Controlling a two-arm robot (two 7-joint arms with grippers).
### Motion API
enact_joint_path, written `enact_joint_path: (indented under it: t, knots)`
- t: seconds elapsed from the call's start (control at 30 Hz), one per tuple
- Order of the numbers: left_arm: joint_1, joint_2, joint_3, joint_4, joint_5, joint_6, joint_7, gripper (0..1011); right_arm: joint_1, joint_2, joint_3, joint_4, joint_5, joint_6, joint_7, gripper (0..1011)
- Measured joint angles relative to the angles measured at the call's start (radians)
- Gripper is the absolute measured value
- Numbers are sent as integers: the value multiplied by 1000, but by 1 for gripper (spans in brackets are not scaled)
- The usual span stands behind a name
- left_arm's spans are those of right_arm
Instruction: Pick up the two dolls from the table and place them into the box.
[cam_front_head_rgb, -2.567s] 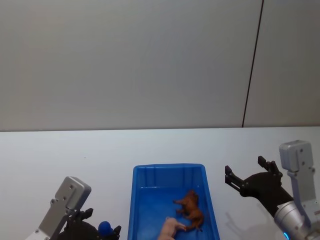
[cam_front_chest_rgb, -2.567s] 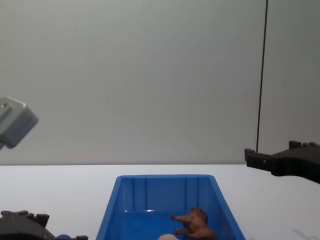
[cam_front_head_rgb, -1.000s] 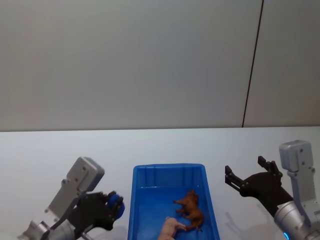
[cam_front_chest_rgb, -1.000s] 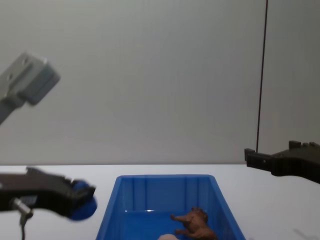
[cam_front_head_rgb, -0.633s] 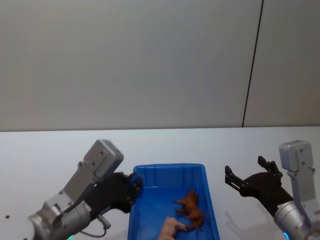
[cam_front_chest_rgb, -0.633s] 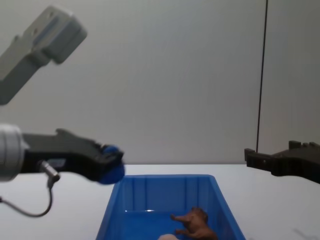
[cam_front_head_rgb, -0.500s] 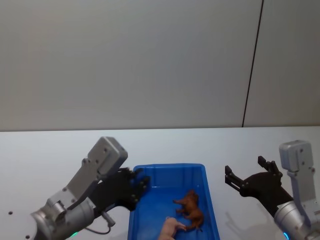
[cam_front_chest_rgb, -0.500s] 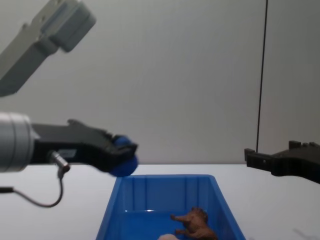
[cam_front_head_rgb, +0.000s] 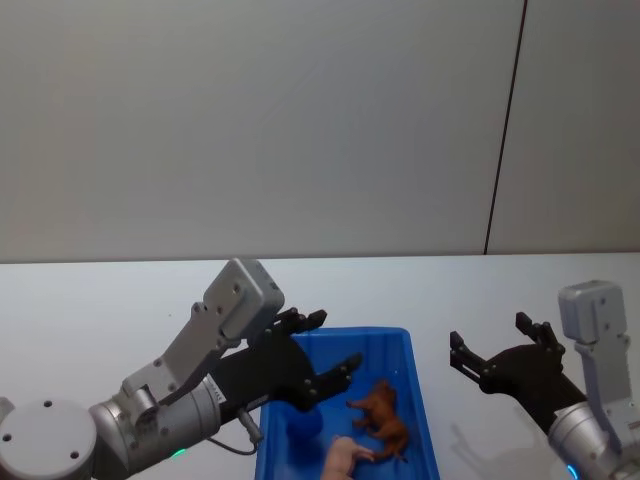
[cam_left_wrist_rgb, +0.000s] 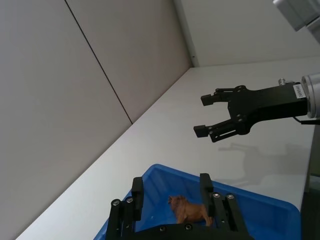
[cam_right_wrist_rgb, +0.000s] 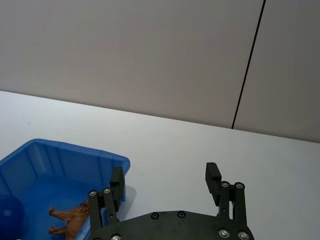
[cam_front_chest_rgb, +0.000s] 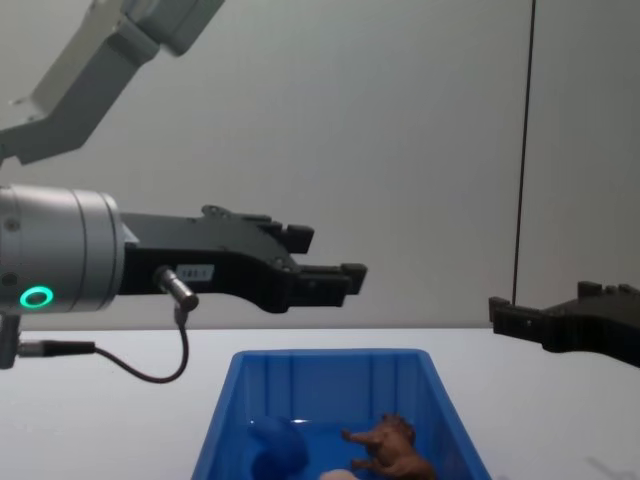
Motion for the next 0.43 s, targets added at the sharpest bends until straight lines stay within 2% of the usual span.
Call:
enact_joint_path:
  t: [0.07,0.1,0.17,0.2,0.43]
  knots:
    - [-3,-3,1,2,-1,-4,-6,711,0,0,0,0,0,0,0,1001]
    - [-6,-5,2,4,-2,-7,-11,773,0,0,0,0,0,0,0,1001]
    - [-8,-7,3,5,-3,-10,-15,800,0,0,0,0,0,0,0,1001]
    - [-10,-9,4,7,-3,-12,-19,863,0,0,0,0,0,0,0,1001]
    - [-17,-16,6,11,-5,-20,-34,1001,0,0,0,0,0,0,0,1001]
